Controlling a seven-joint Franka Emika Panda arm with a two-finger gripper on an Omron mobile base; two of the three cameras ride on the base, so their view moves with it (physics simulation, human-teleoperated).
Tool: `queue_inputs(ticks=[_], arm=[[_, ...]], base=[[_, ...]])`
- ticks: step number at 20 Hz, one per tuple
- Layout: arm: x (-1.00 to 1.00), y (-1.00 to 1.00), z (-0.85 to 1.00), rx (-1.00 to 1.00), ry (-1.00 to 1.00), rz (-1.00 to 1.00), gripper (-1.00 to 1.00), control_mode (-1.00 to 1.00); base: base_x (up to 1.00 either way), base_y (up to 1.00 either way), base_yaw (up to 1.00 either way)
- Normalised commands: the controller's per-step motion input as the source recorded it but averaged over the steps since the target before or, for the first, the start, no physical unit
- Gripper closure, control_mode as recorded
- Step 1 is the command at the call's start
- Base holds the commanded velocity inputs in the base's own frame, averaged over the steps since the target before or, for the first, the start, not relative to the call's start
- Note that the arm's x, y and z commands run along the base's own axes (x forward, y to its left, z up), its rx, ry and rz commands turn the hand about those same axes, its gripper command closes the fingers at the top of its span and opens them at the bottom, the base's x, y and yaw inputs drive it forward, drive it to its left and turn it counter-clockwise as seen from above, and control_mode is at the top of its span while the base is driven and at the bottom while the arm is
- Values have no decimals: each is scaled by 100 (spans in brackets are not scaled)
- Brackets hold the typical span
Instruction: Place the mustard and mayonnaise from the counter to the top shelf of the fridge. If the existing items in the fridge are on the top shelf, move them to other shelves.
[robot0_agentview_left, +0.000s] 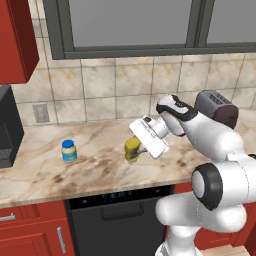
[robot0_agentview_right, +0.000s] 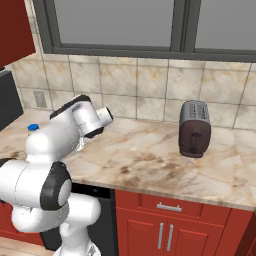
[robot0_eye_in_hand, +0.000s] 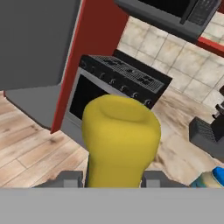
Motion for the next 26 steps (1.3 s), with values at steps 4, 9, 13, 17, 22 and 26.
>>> queue_inputs(ticks=[4, 9, 13, 17, 22, 26], arm=[[-98, -21, 100, 2, -32, -6, 100, -100], [-100, -30, 98, 7, -20, -9, 100, -100], [-100, -36, 62, 16, -13, -13, 100, -100], [-83, -34, 27, 12, 0, -13, 100, -100], [-37, -26, 2, 2, 3, -12, 100, -100], [-9, -7, 0, 2, 0, 0, 100, 100]], base=[[0, 0, 0], [0, 0, 0], [0, 0, 0], [0, 0, 0], [0, 0, 0], [-59, -42, 7]])
